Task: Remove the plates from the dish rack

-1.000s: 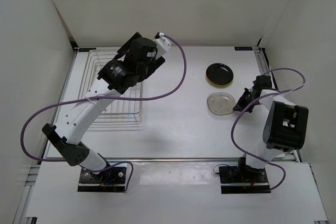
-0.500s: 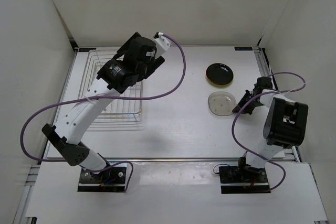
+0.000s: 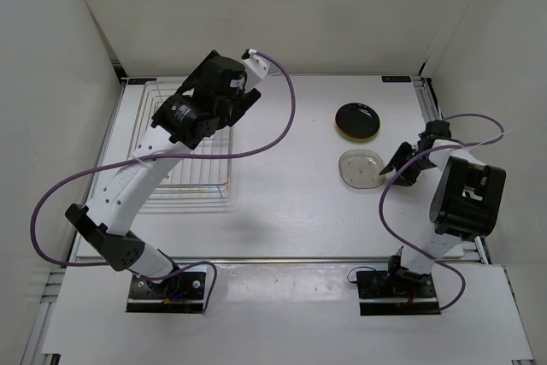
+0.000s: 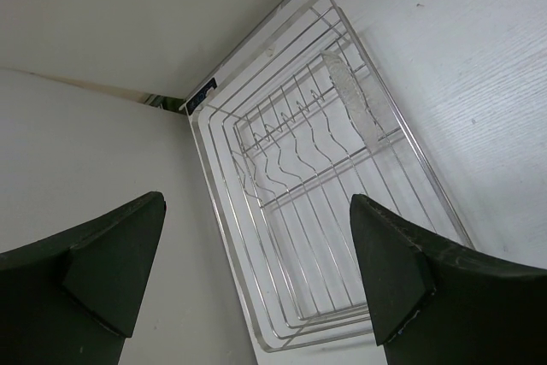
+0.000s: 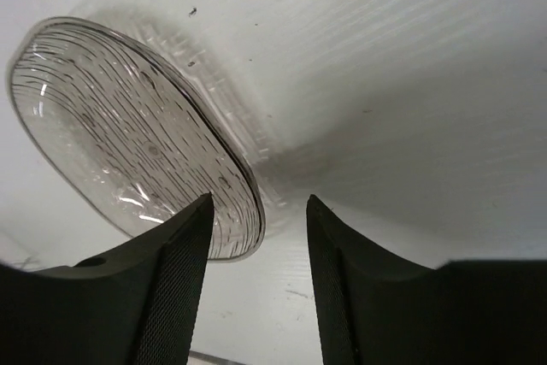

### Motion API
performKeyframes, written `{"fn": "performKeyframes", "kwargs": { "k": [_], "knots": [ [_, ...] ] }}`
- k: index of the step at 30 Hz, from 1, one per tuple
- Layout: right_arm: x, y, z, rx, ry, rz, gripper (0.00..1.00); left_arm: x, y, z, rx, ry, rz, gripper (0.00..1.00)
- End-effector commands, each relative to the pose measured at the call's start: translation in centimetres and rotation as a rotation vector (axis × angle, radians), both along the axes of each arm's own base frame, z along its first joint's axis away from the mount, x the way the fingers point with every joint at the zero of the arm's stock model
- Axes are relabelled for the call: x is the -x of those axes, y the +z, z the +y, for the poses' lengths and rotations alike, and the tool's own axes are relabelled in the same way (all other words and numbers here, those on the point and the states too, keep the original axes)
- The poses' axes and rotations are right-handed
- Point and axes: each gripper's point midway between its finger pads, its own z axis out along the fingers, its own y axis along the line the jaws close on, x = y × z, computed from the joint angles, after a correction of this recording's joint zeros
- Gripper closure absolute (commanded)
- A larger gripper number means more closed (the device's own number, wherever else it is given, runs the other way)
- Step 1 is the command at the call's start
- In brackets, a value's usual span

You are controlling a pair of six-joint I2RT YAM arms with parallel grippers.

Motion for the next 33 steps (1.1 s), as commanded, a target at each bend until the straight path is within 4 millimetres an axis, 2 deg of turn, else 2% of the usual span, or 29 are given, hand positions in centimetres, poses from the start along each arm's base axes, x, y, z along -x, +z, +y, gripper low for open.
{"fn": "performKeyframes", "kwargs": {
  "k": [1, 3, 7, 8, 9, 10, 11, 12, 14, 15, 16, 17, 18, 19, 20, 21, 22, 25, 26, 27, 28, 29, 33],
  "knots": [
    [-0.5, 2.5, -1.5, -0.015, -0.013, -0.018, 0.47, 1.2, 1.9, 1.1, 0.068, -0.002, -0.038, 0.00],
    [0.1, 3.1, -1.5, -0.031, 0.009, 0.002, 0.43, 1.1, 2.3, 1.6, 0.093, 0.013, -0.049, 0.00],
    [0.2, 5.1, -2.4, -0.016, 0.039, -0.001, 0.39, 0.5, 1.5, 2.0, 0.183, 0.020, -0.026, 0.00],
    [-0.2, 6.2, -2.8, 0.013, 0.057, -0.031, 0.34, 0.2, 0.8, 1.7, 0.209, 0.009, -0.008, 0.00],
    [-0.3, 6.8, -2.9, 0.023, 0.071, -0.045, 0.32, -0.4, 0.3, 2.5, 0.232, 0.040, -0.009, 0.00],
    [-0.2, 7.8, -2.8, 0.026, 0.093, -0.067, 0.24, -0.8, 0.4, 2.6, 0.290, 0.064, -0.027, 0.00],
    [-0.8, 9.1, -2.9, 0.041, 0.137, -0.114, 0.20, -1.1, -1.2, 2.4, 0.306, 0.058, 0.009, 0.00],
    [-1.0, 9.8, -2.5, 0.023, 0.171, -0.140, 0.18, -1.6, -1.9, 3.3, 0.324, 0.086, 0.016, 0.00],
    [-1.1, 12.3, -2.4, 0.041, 0.250, -0.201, 0.16, -2.0, -3.0, 3.0, 0.388, 0.076, 0.051, 0.00],
    [-1.2, 12.8, -2.2, 0.038, 0.266, -0.211, 0.13, -2.7, -3.8, 3.7, 0.407, 0.096, 0.071, 0.00],
    [-0.8, 13.9, -2.2, 0.054, 0.281, -0.232, 0.13, -3.4, -5.1, 3.6, 0.423, 0.104, 0.109, 0.00],
    [-1.0, 15.0, -1.9, 0.068, 0.316, -0.266, 0.09, -4.0, -4.9, 2.6, 0.491, 0.064, 0.132, 0.00],
    [-0.9, 16.0, -1.9, 0.087, 0.327, -0.294, 0.06, -4.6, -5.5, 3.3, 0.517, 0.089, 0.162, 0.00],
    [-0.6, 16.5, -2.0, 0.100, 0.324, -0.296, 0.02, -5.1, -7.1, 2.4, 0.551, 0.059, 0.232, 0.00],
    [-0.7, 17.1, -1.8, 0.125, 0.346, -0.316, 0.00, -5.8, -6.8, 2.1, 0.597, 0.057, 0.241, 0.00],
    [-0.6, 18.1, -1.8, 0.163, 0.361, -0.334, 0.00, -6.3, -7.5, 2.8, 0.622, 0.073, 0.269, 0.00],
    [-0.6, 18.6, -2.1, 0.185, 0.356, -0.345, 0.00, -7.0, -8.9, 2.0, 0.654, 0.049, 0.327, 0.00],
    [-0.1, 20.4, -1.2, 0.214, 0.387, -0.387, 0.00, -8.5, -10.0, 2.0, 0.750, 0.044, 0.390, 0.00],
    [0.0, 20.7, -0.8, 0.216, 0.398, -0.398, 0.00, -9.4, -11.6, 2.0, 0.769, 0.058, 0.433, 0.00],
    [0.3, 21.3, -0.4, 0.229, 0.417, -0.423, 0.00, -9.8, -11.7, 1.7, 0.812, 0.057, 0.454, 0.02],
    [0.4, 21.7, -0.3, 0.234, 0.417, -0.434, 0.00, -10.5, -12.3, 2.4, 0.835, 0.076, 0.466, 0.02],
    [0.7, 22.3, 0.5, 0.245, 0.451, -0.459, 0.00, -11.4, -13.3, 2.4, 0.856, 0.092, 0.492, 0.03],
    [0.8, 21.6, 0.3, 0.341, 0.464, -0.456, 0.00, -12.8, -16.0, 2.9, 0.883, 0.130, 0.547, 0.07]
  ]
}}
